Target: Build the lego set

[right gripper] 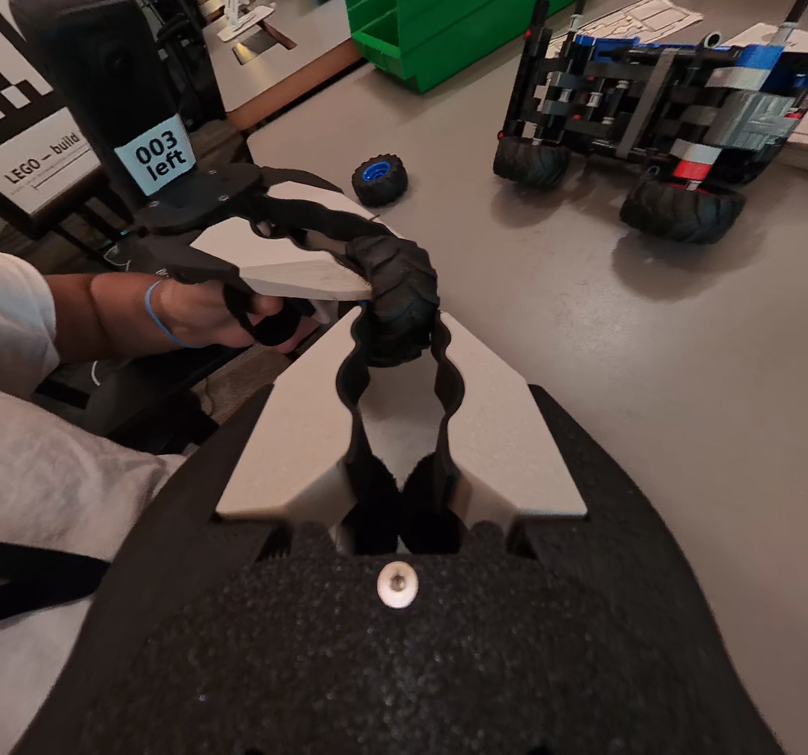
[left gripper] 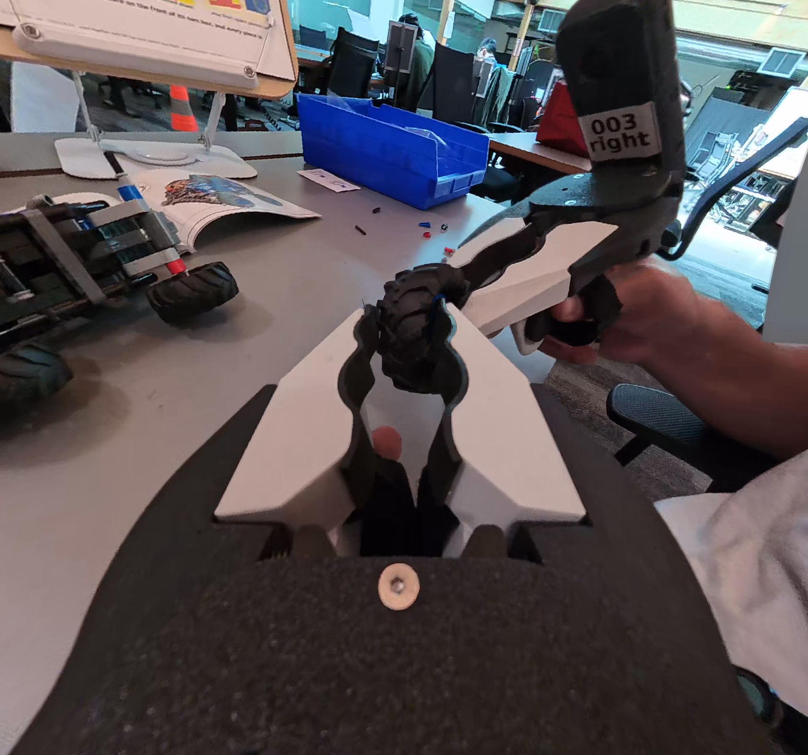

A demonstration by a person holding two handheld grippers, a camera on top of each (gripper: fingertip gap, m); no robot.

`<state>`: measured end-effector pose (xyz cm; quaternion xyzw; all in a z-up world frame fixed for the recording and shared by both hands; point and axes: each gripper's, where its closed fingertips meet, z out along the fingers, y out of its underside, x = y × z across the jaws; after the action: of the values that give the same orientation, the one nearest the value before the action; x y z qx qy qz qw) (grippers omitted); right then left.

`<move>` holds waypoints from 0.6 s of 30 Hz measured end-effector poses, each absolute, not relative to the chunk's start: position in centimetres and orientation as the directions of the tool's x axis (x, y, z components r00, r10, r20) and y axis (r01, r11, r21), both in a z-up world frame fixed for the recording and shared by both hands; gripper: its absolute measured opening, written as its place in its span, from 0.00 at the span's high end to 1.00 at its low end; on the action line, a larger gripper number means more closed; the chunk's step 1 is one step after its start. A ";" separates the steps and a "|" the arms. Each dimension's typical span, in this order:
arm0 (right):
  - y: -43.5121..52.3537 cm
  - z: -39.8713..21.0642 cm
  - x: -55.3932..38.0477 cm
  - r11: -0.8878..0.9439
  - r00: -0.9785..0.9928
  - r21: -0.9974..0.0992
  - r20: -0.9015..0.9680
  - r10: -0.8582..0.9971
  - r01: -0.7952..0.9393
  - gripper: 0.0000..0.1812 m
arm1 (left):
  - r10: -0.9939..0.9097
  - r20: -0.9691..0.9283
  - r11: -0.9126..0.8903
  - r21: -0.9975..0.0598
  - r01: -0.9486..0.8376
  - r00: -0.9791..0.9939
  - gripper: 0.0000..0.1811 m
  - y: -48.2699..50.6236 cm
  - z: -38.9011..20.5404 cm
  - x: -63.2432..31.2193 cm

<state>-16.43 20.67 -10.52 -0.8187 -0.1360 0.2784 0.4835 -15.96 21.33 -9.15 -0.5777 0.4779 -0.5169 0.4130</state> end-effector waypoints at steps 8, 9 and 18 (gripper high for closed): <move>21.4 -10.6 -15.9 -0.421 0.850 -0.907 -0.220 0.479 0.003 0.85 | -0.889 0.455 -0.445 -0.884 -0.144 -0.042 0.87 21.8 -9.8 -15.7; 21.4 -10.1 -16.0 -0.417 0.828 -0.908 -0.267 0.492 -0.045 0.84 | -0.875 0.481 -0.471 -0.872 -0.135 -0.059 0.87 21.7 -9.6 -15.7; 20.9 -10.3 -16.0 -0.477 0.774 -0.874 -0.364 0.517 -0.093 0.83 | -0.883 0.467 -0.461 -0.880 -0.114 -0.039 0.86 21.8 -9.2 -15.7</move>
<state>-16.03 20.93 -10.27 -0.8019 -0.1324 0.3087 0.4941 -15.74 21.75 -9.21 -0.6132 0.4065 -0.5952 0.3232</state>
